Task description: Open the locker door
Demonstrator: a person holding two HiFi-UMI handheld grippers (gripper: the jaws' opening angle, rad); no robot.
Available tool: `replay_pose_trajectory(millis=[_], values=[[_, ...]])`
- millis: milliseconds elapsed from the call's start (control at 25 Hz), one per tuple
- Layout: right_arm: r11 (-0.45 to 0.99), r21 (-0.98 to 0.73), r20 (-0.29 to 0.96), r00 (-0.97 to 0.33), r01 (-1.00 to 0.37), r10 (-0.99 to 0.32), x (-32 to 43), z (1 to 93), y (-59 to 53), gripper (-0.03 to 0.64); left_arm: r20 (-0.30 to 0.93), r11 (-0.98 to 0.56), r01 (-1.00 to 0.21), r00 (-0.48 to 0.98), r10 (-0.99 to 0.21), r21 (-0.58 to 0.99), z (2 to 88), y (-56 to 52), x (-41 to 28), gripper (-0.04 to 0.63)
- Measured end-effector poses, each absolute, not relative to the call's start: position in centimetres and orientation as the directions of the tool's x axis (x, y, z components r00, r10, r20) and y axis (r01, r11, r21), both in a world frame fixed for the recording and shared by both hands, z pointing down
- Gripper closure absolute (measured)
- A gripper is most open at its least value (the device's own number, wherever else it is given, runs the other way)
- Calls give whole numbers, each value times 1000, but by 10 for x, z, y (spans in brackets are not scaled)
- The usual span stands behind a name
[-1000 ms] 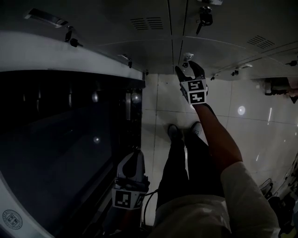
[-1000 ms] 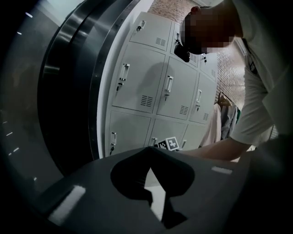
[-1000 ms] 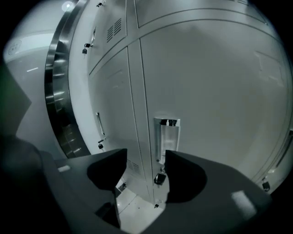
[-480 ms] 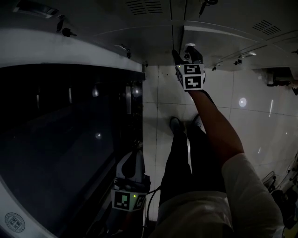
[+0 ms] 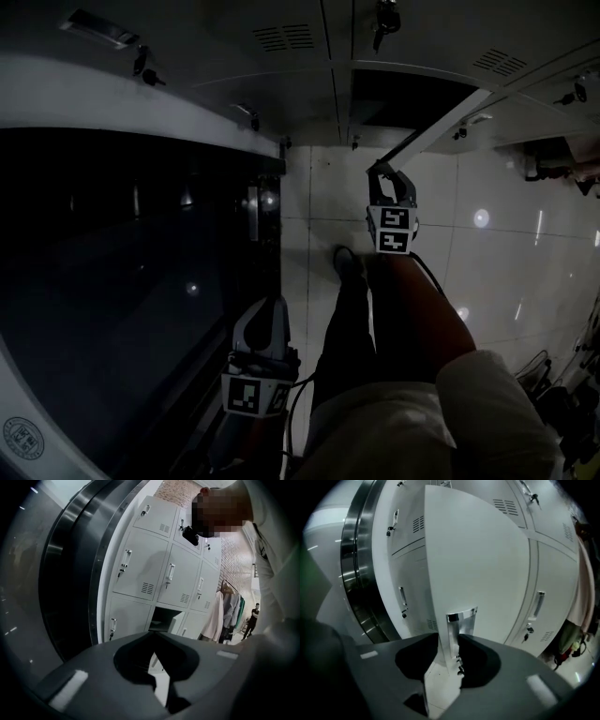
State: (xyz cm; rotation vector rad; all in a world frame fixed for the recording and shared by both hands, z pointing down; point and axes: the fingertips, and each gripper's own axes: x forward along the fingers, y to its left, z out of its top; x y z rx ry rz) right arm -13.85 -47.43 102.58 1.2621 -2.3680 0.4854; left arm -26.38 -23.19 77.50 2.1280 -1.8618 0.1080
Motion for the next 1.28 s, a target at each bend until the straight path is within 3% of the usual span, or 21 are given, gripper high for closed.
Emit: replay_pose_trajectory(millis=[200,440,640,840,960,1080,1160,1280], values=[[465,-69,542,-424,-883,-725,-72,1032,-438,474,235,-147,-977,181,-955,157,742,-245,-252,563],[332,-81,607,-310,-940,-732,3,1035,-421,517,92,-161,-970,180,-979,183,685,-274,-227,563],[301,-100,617,-296,-948,-729,41,1029,-421,529,140,-232,-960,254,-957,155,676,-279,-201,563],[334,-100,578,-328,-937,-748,53,994,-419,514,85,-258,-952,274,-958,162,643,-294,-182,563],[363,-113,521,-366,-925,-771,58,922,-400,506,84,-268,-953,281,-956,144,612,-301,-176,563],[377,-130,469,-392,-917,-792,67,793,-373,526,65,-271,-956,279,-958,115,562,-310,-174,563],[387,-131,358,-407,-913,-840,74,706,-364,531,45,-275,-957,280,-959,92,521,-312,-174,563],[417,-119,189,-433,-901,-881,76,566,-356,597,-14,-305,-951,305,-952,50,453,-311,-172,563]])
